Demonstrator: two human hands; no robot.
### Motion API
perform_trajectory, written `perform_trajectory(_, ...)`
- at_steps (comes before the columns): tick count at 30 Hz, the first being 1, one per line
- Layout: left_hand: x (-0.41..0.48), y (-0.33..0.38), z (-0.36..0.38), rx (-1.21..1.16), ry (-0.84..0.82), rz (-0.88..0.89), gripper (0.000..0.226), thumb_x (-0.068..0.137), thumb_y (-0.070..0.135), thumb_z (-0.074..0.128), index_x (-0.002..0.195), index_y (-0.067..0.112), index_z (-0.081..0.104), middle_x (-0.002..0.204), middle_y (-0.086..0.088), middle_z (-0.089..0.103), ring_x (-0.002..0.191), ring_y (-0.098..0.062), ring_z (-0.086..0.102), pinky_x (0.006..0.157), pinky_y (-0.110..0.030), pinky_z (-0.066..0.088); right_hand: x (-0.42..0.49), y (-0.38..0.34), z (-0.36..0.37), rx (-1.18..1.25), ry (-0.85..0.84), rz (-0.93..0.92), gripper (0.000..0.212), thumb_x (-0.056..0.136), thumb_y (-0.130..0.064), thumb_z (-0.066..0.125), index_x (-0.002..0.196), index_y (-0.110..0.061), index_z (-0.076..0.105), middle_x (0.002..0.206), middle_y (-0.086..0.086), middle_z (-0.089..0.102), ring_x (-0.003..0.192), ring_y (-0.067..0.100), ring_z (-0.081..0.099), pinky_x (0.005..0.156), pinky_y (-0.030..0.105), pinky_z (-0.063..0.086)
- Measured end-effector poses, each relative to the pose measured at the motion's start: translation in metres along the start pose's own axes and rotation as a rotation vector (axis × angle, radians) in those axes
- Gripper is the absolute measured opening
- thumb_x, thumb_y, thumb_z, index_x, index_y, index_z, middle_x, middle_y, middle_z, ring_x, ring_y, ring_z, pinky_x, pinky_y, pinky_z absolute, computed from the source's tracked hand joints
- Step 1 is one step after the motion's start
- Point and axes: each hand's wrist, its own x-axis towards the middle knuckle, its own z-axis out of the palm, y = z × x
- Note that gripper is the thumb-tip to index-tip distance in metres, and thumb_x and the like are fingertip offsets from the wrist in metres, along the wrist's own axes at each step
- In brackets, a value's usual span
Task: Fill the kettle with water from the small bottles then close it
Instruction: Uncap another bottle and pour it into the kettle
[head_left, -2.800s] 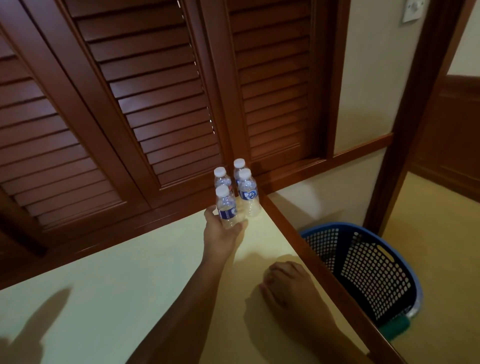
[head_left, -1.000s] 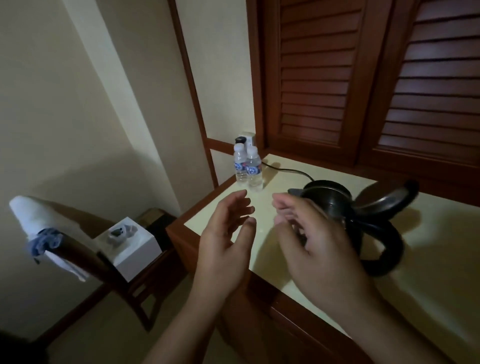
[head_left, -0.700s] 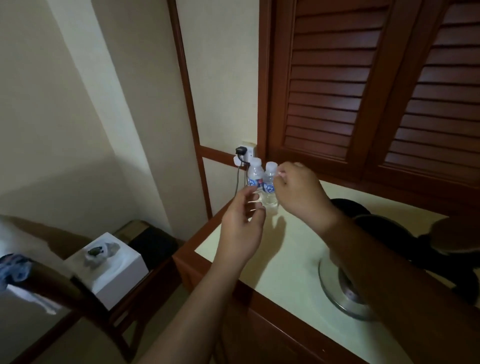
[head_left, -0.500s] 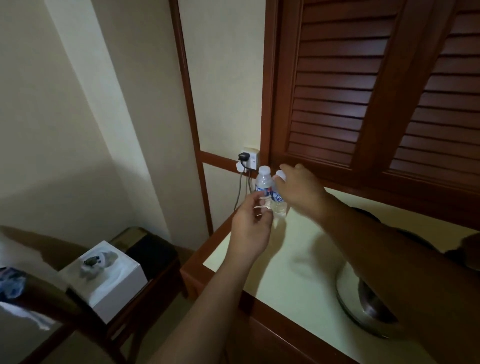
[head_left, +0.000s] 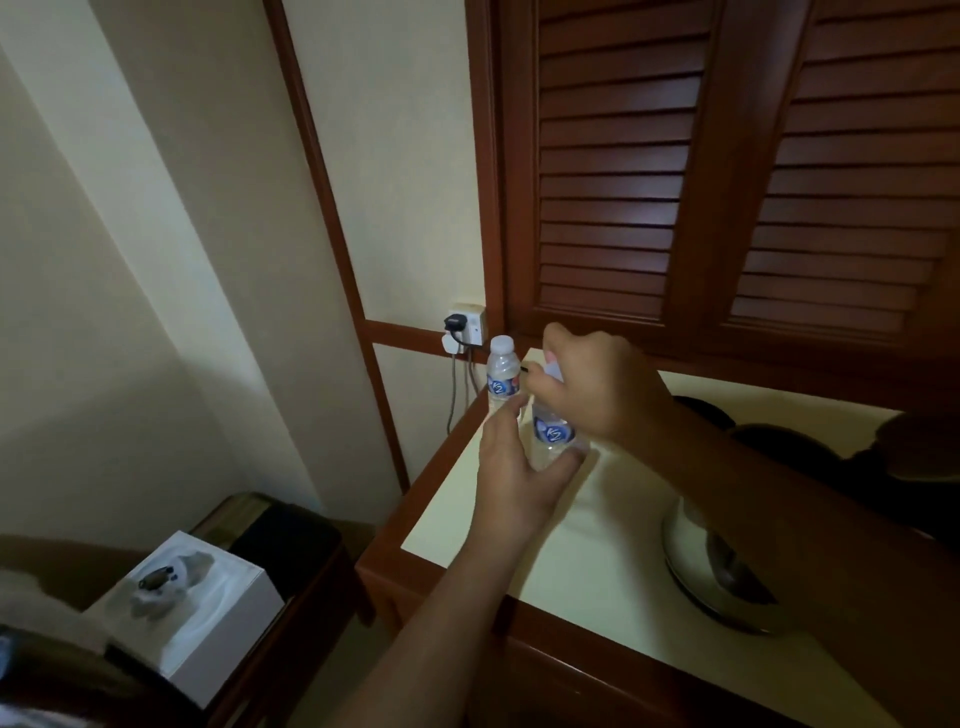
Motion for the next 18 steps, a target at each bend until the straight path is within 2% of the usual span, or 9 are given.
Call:
perform_trajectory(2,-0.015,0.013,0.006,-0.1,-0.002,0.01,0.061,0.086,0.049,0.081,0.139,0.037,0.052,0.132,0.014,0.063,0.121,-0.009,0.062,0.098,-0.033,0.058,-0.015,-0.005,-0.024,0.004,0.103,-0.052,0.026,0.091,-0.039,0.06,0.082,-0.014,0.055,0.055,-0.001,0.047,0.049,0.025,0.046,0.048,0.025,0.027)
perform_trajectory(4,-0.035,0.031,0.009,-0.294,-0.021,-0.018,0.048,0.087,0.04,0.082,0.129,0.034,0.061,0.116,0.012,0.072,0.11,-0.012,0.07,0.088,-0.03,0.062,-0.029,-0.009,-0.05,0.067,0.129,-0.073,0.026,0.092,-0.038,0.061,0.077,-0.019,0.053,0.054,-0.002,0.048,0.046,0.02,0.042,0.046,0.024,0.024)
perform_trajectory(7,-0.059,0.056,0.01,-0.512,-0.134,0.014,0.03,0.086,0.027,0.08,0.114,0.026,0.07,0.095,0.01,0.077,0.088,-0.005,0.073,0.072,-0.019,0.058,-0.045,-0.009,-0.084,0.172,0.016,-0.079,0.028,0.095,-0.036,0.063,0.075,-0.023,0.048,0.051,-0.004,0.044,0.046,0.011,0.037,0.046,0.017,0.024)
perform_trajectory(9,-0.065,0.063,0.009,-0.57,-0.261,0.039,0.013,0.089,0.016,0.078,0.097,0.026,0.075,0.079,0.006,0.074,0.07,-0.006,0.069,0.062,-0.018,0.054,-0.057,-0.004,-0.103,0.238,-0.013,-0.094,0.026,0.096,-0.033,0.064,0.077,-0.019,0.053,0.051,-0.003,0.043,0.049,0.013,0.043,0.048,0.012,0.031)
perform_trajectory(11,-0.065,0.066,0.011,-0.637,-0.413,-0.005,0.017,0.09,0.011,0.078,0.082,0.025,0.074,0.068,-0.001,0.066,0.056,-0.012,0.061,0.052,-0.023,0.049,-0.069,0.004,-0.119,0.301,-0.059,-0.109,0.022,0.098,-0.033,0.061,0.084,-0.017,0.058,0.056,-0.002,0.05,0.059,0.013,0.051,0.052,0.011,0.034)
perform_trajectory(13,-0.065,0.068,0.013,-0.755,-0.583,-0.069,0.013,0.081,0.018,0.083,0.077,0.017,0.07,0.062,-0.003,0.06,0.047,-0.012,0.056,0.046,-0.021,0.046,-0.081,0.013,-0.131,0.313,-0.147,-0.153,0.018,0.103,-0.036,0.052,0.094,-0.022,0.058,0.064,-0.005,0.054,0.063,0.011,0.055,0.054,0.015,0.037)
perform_trajectory(16,-0.069,0.065,0.019,-0.868,-0.748,-0.081,0.05,0.06,0.045,0.096,0.09,0.011,0.076,0.069,-0.005,0.067,0.054,-0.016,0.065,0.051,-0.026,0.055,-0.1,0.025,-0.144,0.24,-0.219,-0.25,0.018,0.107,-0.037,0.039,0.107,-0.028,0.055,0.087,-0.009,0.057,0.078,0.011,0.056,0.069,0.029,0.047)
perform_trajectory(18,-0.072,0.06,0.023,-0.879,-0.746,-0.106,0.055,0.06,0.049,0.096,0.098,0.013,0.077,0.076,-0.007,0.068,0.063,-0.021,0.066,0.057,-0.029,0.056,-0.112,0.032,-0.154,0.142,-0.179,-0.275,0.017,0.108,-0.035,0.039,0.117,-0.032,0.054,0.105,-0.01,0.054,0.093,0.008,0.053,0.079,0.031,0.046)
